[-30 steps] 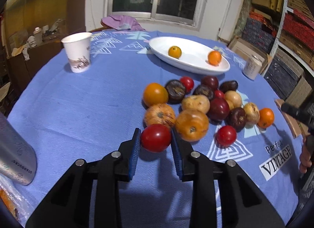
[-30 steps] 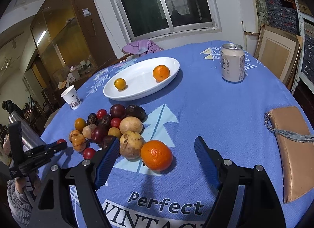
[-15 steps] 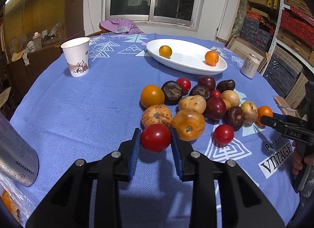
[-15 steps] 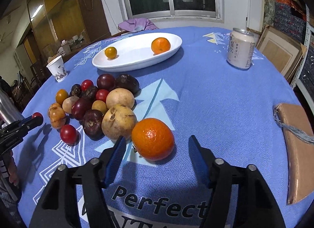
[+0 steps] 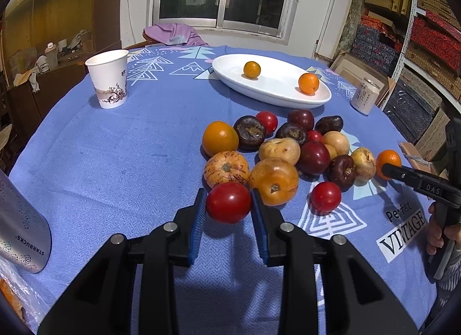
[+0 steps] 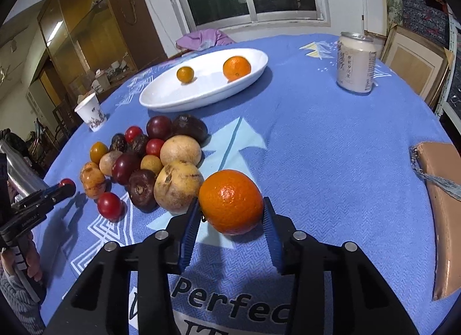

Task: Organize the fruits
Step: 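Carry the tomato and orange onto the white plate and release both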

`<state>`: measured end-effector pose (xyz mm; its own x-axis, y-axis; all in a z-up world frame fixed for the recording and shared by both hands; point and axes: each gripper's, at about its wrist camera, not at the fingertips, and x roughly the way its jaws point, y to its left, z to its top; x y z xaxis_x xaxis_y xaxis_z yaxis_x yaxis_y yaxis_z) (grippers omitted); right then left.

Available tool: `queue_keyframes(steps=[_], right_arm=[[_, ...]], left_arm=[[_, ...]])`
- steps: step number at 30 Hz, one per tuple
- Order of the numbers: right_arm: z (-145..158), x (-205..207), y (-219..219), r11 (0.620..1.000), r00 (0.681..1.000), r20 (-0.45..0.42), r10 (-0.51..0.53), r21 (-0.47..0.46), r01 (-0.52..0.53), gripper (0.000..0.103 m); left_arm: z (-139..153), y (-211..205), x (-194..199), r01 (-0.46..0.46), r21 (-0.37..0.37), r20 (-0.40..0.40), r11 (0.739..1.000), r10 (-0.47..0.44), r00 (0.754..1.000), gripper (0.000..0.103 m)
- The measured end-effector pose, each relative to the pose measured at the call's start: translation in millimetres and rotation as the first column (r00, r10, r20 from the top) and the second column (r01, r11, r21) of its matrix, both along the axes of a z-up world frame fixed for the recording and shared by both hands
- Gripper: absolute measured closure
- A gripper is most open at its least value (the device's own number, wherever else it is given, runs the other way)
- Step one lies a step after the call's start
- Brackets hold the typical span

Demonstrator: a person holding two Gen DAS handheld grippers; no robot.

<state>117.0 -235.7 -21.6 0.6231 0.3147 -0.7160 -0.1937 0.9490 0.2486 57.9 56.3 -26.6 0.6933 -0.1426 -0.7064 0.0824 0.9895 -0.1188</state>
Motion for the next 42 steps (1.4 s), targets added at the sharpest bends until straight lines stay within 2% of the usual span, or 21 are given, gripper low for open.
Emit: queue_keyframes(steps=[4,6,12,14,17,22,27,33,34,36,38,40,42], right_arm=[[17.0,1.3,-9.2,0.998,0.999,0.037,-0.028,0.049,0.026,0.060],[38.5,7.2,-11.6,0.997,0.997,0.066,-0.030,0.079,0.025,0.060],[121.8,40.3,3.4,0.996,0.980,0.199,-0.026,0.091,0.008,0.060],[133.7,55.9,13.8,0.996,0.976,0.218,-0.017,0.093,-0.003,0.060],[124.5,86.0,32.9,0.995,0.982,0.187,0.000,0.097,-0.018,0.060],[67.3,136.8,65.1,0.999,0.998,0.057,0.032,0.021,-0.033,0.060],[33.8,167.2,76.8,0.998,0.999,-0.001,0.038,-0.044,-0.038,0.060],[18.6,181.3,86.2,0.994,0.998,-0.021,0.055,-0.094,-0.057,0.059],[17.8,181.7,87.8,0.993,0.998,-0.025,0.057,-0.102,-0.059,0.059],[16.8,181.4,88.2,0.992,0.998,-0.029,0.057,-0.110,-0.059,0.059],[17.5,181.1,86.1,0.992,0.998,-0.030,0.049,-0.112,-0.052,0.059],[21.6,179.4,83.0,0.994,0.999,-0.022,0.041,-0.100,-0.043,0.058],[32.5,175.3,78.8,0.996,0.999,0.005,0.038,-0.076,-0.037,0.058]], left_arm=[[12.7,-7.3,5.4,0.009,0.011,0.009,1.000,-0.009,1.000,0.073],[31.0,-12.9,14.9,0.022,0.005,0.022,1.000,-0.022,1.000,0.073],[98.9,-39.7,62.2,0.032,0.038,0.122,0.999,-0.037,0.992,0.073],[109.6,-49.3,85.2,0.039,0.029,0.126,0.999,-0.042,0.991,0.073],[106.7,-57.9,122.9,0.027,0.022,0.104,0.999,-0.030,0.994,0.073],[68.4,-57.7,183.1,0.001,-0.024,0.003,1.000,-0.001,1.000,0.073],[40.6,-56.9,218.2,-0.007,-0.018,-0.047,1.000,0.006,0.999,0.073],[18.3,-59.1,238.2,0.012,-0.040,-0.094,0.999,-0.016,0.995,0.071],[14.9,-59.4,239.5,0.017,-0.046,-0.103,0.999,-0.022,0.994,0.065],[13.6,-57.1,241.4,0.021,-0.075,-0.111,0.997,-0.029,0.993,0.060],[18.1,-55.2,238.7,0.006,-0.060,-0.090,0.998,-0.012,0.996,0.051],[24.3,-52.5,235.2,-0.002,-0.056,-0.073,0.998,-0.003,0.997,0.045],[33.2,-48.8,230.2,-0.012,-0.067,-0.059,0.998,0.008,0.998,0.044]])
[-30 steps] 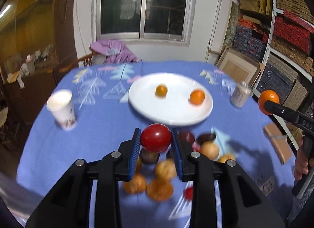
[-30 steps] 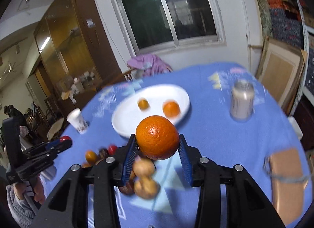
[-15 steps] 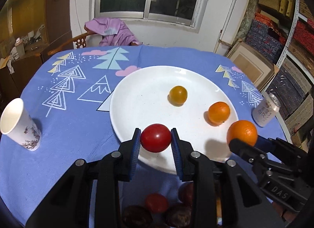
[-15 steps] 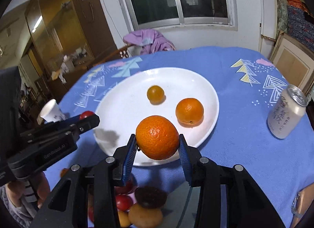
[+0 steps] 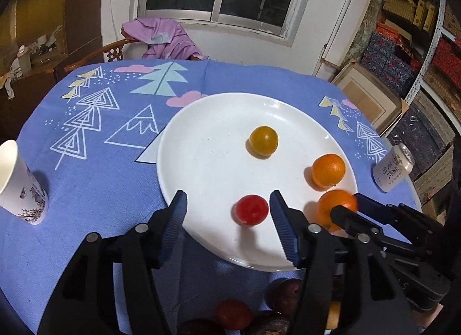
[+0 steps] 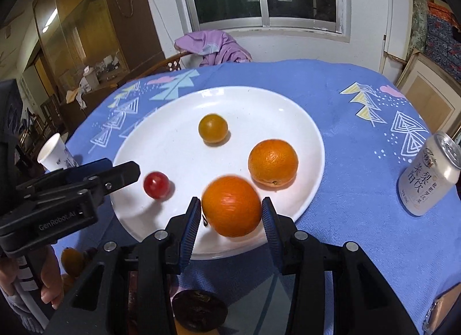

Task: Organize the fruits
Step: 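Carry the tomato and orange onto the white plate and release both, then move both tools back toward the remaining fruit pile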

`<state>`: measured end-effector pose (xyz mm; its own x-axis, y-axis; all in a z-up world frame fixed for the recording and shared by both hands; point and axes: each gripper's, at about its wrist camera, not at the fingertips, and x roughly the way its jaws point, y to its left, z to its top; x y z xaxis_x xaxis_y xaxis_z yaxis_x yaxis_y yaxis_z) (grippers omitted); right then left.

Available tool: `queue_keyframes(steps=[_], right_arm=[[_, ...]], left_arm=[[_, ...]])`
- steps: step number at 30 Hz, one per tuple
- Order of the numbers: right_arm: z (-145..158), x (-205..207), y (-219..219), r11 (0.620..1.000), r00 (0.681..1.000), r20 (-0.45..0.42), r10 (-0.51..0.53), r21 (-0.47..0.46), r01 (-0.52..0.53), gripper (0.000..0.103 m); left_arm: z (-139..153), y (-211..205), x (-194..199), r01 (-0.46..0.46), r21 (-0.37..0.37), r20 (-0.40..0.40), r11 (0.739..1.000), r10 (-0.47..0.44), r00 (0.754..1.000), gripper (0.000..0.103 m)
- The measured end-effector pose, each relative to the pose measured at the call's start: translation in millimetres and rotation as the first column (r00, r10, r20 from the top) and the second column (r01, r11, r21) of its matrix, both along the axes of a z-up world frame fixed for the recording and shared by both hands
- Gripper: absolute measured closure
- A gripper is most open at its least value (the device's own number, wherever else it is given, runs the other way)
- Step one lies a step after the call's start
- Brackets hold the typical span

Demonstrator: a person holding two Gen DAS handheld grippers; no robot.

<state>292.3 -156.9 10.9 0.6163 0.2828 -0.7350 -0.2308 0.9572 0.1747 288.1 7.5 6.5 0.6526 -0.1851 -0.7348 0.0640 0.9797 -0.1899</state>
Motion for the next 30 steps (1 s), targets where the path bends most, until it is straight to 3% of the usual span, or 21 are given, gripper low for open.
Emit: queue_keyframes(steps=[5,7,9,11,13,18,21,23,27,30], right_arm=[[40.8,-21.0,-8.4,0.999,0.995,0.099,-0.001,0.048,-0.004,0.054],[62.2,-36.5,-15.7,0.995,0.990,0.142,-0.001,0.096,-0.013,0.054],[82.1,-55.5,-21.5,0.991,0.983,0.184,0.010,0.128,-0.033,0.053],[94.3,-76.7,-27.5,0.988,0.976,0.218,0.011,0.149,-0.044,0.046],[96.7,-95.0,-33.1,0.985,0.972,0.236,0.012,0.164,-0.052,0.044],[66.2,-143.1,-54.0,0.985,0.974,0.226,-0.025,0.171,-0.014,0.039],[34.3,-165.8,-77.1,0.982,0.980,0.186,-0.074,0.184,0.040,0.034],[19.3,-174.3,-88.9,0.977,0.983,0.147,-0.111,0.200,0.080,0.032],[10.8,-177.9,-96.4,0.970,0.984,0.122,-0.130,0.224,0.100,0.032],[10.8,-179.6,-91.5,0.974,0.985,0.131,-0.113,0.212,0.084,0.028]], left_arm=[[33.2,5.1,-26.8,-0.028,0.004,0.066,1.000,0.028,0.997,0.036],[46.0,5.0,-45.2,-0.027,0.032,0.102,0.999,0.024,0.994,0.035],[55.8,5.4,-68.4,-0.038,0.070,0.145,0.997,0.027,0.989,0.028],[57.8,10.4,-95.0,-0.062,0.092,0.184,0.994,0.044,0.982,0.015],[53.3,17.8,-120.8,-0.076,0.107,0.190,0.991,0.055,0.980,0.015],[27.8,36.7,-184.7,-0.094,0.082,0.178,0.992,0.078,0.981,0.015],[3.4,44.0,-217.4,-0.111,0.121,0.174,0.986,0.089,0.981,0.015],[-13.1,52.7,-227.9,-0.143,0.153,0.147,0.978,0.121,0.982,0.015],[-21.8,74.3,-225.5,-0.167,0.059,0.091,0.984,0.161,0.983,0.015],[-21.6,71.9,-222.1,-0.151,0.072,0.094,0.986,0.144,0.985,0.015]])
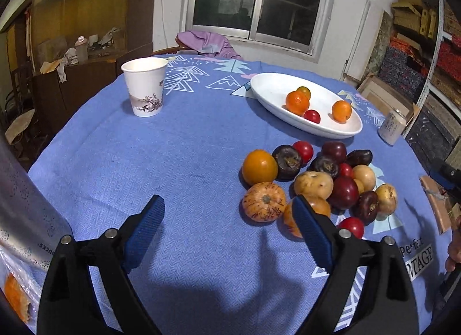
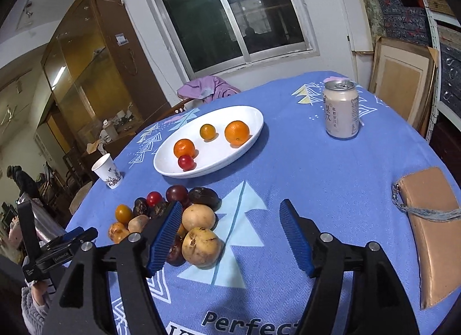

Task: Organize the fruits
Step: 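Move both tools back toward the remaining fruit pile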

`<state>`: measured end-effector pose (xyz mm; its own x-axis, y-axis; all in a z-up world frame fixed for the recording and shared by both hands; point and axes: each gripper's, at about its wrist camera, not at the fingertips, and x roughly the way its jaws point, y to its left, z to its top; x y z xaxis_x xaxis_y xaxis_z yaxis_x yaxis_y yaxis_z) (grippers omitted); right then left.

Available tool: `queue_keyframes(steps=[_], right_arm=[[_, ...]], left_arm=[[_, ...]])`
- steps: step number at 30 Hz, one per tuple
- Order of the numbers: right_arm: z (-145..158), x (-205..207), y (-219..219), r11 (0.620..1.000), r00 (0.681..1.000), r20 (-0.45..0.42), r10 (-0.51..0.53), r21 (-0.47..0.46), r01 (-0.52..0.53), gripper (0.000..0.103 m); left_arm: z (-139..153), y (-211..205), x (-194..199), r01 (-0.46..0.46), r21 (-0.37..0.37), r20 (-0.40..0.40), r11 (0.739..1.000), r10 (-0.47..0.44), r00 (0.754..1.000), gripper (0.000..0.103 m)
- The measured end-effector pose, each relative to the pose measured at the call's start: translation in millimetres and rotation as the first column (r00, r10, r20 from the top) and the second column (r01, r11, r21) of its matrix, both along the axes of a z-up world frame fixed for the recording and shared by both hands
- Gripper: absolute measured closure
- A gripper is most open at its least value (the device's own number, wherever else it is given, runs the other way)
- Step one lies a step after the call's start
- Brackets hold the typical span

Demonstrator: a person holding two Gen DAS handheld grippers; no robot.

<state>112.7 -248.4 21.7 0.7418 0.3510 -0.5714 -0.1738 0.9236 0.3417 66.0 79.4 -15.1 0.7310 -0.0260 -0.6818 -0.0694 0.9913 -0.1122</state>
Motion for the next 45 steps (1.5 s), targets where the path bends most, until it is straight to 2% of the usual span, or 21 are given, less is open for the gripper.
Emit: queue_keyframes(steps=[5,8,12,14,18,20,22,24,25,27,29,32,35,40,45], right_arm=[[-0.8,2.2,7.3,0.999,1.000,-0.005,0.014,-0.029,-0.014,0.025],[-0.9,4.3,6.2,1.000,1.000,-0.011,0.009,-0.025,-0.009,0.025],[-3.8,6.7,4.9,1.000,1.000,-0.027,0.006,-0.020,-0.007,0.025],[-4.8,7.0,3.9,1.000,1.000,-0.031,0.005,-0.018,-0.006,0.025],[-6.8,10.1,0.0,1.000,0.999,-0.044,-0.004,-0.005,0.004,0.025],[-7.0,10.4,-2.5,1.000,0.999,-0.048,-0.011,0.005,0.011,0.025],[-7.0,10.7,-5.2,1.000,0.999,-0.049,-0.016,0.019,0.017,0.025],[-6.8,10.3,-6.6,1.000,0.999,-0.048,-0.018,0.025,0.019,0.024],[-6.8,10.4,-6.5,1.000,0.999,-0.047,-0.016,0.025,0.018,0.024],[-6.7,10.4,-5.5,1.000,0.999,-0.045,-0.012,0.022,0.013,0.024],[-7.6,10.8,-3.9,1.000,0.999,-0.046,-0.009,0.015,0.009,0.024],[-8.1,11.1,-2.7,1.000,0.999,-0.048,-0.004,0.010,0.004,0.024],[-8.7,11.3,-1.8,1.000,0.999,-0.048,-0.006,0.014,0.007,0.024],[-11.3,11.7,0.4,1.000,0.999,-0.054,0.001,0.008,0.000,0.024],[-12.2,11.8,3.3,1.000,0.998,-0.056,0.009,-0.004,-0.010,0.024]], left_arm=[[-0.1,-16.5,24.4,0.038,0.023,-0.031,0.999,-0.038,0.999,0.015],[-2.5,-17.5,34.6,0.026,0.038,-0.046,0.999,-0.024,0.999,0.015],[-13.5,-10.8,46.8,0.007,0.018,-0.108,1.000,-0.005,0.994,0.015],[-17.0,-8.6,48.2,0.006,0.005,-0.122,1.000,-0.005,0.992,0.010],[-15.5,-5.7,42.8,0.001,0.047,-0.109,0.999,0.004,0.994,0.007],[-10.4,1.9,35.0,-0.042,0.083,-0.079,0.996,0.049,0.996,0.006],[-4.8,16.7,27.0,-0.129,0.099,-0.049,0.987,0.135,0.990,0.006],[1.4,31.2,19.6,-0.172,0.047,-0.024,0.984,0.174,0.985,0.007],[5.3,39.2,15.4,-0.176,-0.009,-0.009,0.984,0.176,0.984,0.007],[9.2,46.2,11.7,-0.171,-0.069,0.005,0.983,0.171,0.985,0.007],[7.8,44.0,12.7,-0.148,-0.079,-0.005,0.986,0.148,0.989,0.007],[2.0,31.3,17.4,-0.105,-0.045,-0.030,0.993,0.104,0.994,0.007],[-0.5,16.9,17.3,-0.070,0.002,-0.024,0.998,0.071,0.997,0.007],[-1.8,-2.7,20.1,-0.003,0.034,-0.017,0.999,0.004,1.000,0.007],[-13.4,-16.8,36.3,0.025,0.096,-0.074,0.995,-0.018,0.997,0.007]])
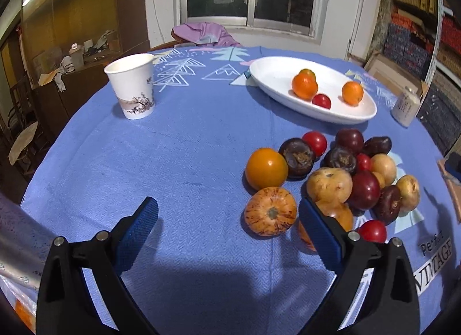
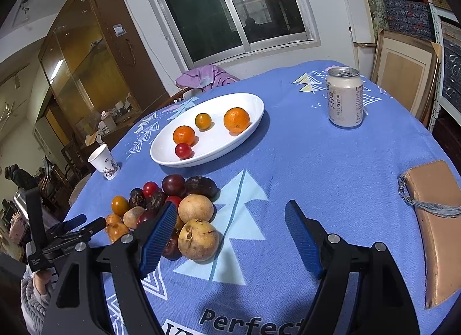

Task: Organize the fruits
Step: 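Move both tools back toward the remaining fruit pile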

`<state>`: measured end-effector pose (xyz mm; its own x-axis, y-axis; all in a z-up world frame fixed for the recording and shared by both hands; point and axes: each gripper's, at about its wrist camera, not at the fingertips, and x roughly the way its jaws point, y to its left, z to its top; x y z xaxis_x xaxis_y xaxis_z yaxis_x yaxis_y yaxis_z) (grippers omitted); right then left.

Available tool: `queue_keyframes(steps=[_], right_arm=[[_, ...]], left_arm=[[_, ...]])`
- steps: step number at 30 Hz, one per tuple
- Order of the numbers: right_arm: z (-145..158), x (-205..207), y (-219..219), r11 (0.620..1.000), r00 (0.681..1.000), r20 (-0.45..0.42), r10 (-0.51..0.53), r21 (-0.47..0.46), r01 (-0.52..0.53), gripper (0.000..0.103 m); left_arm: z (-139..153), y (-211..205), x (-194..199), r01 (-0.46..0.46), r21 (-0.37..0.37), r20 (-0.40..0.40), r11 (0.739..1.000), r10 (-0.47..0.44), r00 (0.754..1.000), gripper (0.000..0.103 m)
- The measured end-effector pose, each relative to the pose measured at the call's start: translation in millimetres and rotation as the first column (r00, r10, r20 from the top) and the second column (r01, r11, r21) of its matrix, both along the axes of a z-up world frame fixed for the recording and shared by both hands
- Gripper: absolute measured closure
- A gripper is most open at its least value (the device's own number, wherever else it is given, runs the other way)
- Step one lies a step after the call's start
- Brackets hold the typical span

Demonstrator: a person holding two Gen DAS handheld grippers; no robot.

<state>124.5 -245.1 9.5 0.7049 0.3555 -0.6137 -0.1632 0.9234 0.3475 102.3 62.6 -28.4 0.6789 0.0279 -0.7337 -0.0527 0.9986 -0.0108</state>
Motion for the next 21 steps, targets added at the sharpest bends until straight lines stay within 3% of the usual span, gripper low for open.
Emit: queue_keyframes(steps=[3,7,9,11,12,13,15,18,21], right_arm=[[-0.4,0.1,0.4,1.000,1.000,-0.001,0.002,-0.002,-0.002,0.024],[-1.5,0.4,-0.4,1.000,1.000,-0.004,-0.001,-0.004,0.001,0.024],[-1.9,0.7,-1.5,1.000,1.000,-0.008,-0.004,0.002,0.004,0.024],[-1.4,0.9,-2.3,1.000,1.000,-0.007,-0.005,0.006,0.005,0.024],[-1.1,0.8,-2.3,1.000,1.000,-0.007,-0.004,0.007,0.004,0.024],[-0.6,0.6,-1.8,1.000,1.000,-0.005,0.000,0.008,0.000,0.024],[0.1,-0.3,-0.2,1.000,1.000,0.001,0.006,0.004,-0.006,0.024],[-0.5,-0.9,1.5,1.000,1.000,0.003,0.010,-0.004,-0.010,0.024],[-1.5,-0.8,2.4,1.000,1.000,-0.002,0.012,-0.004,-0.012,0.024]], left_arm=[[-6.5,-3.9,5.2,0.003,0.051,-0.012,0.999,-0.002,1.000,0.005],[-4.1,7.3,-3.6,-0.003,0.040,-0.008,0.999,0.003,1.000,0.005],[2.0,16.2,-15.5,-0.064,0.079,0.036,0.995,0.061,0.997,0.005],[7.8,30.4,-23.6,-0.178,0.143,0.081,0.974,0.168,0.983,0.006],[8.9,38.4,-25.3,-0.216,0.128,0.086,0.968,0.206,0.975,0.007],[10.9,45.1,-26.9,-0.213,0.062,0.085,0.975,0.208,0.975,0.007],[14.7,45.4,-29.1,-0.157,-0.022,0.091,0.987,0.159,0.983,0.007],[11.3,32.8,-26.7,-0.125,0.034,0.085,0.992,0.122,0.989,0.007],[0.3,30.9,-17.4,-0.101,0.025,0.020,0.995,0.101,0.995,0.006]])
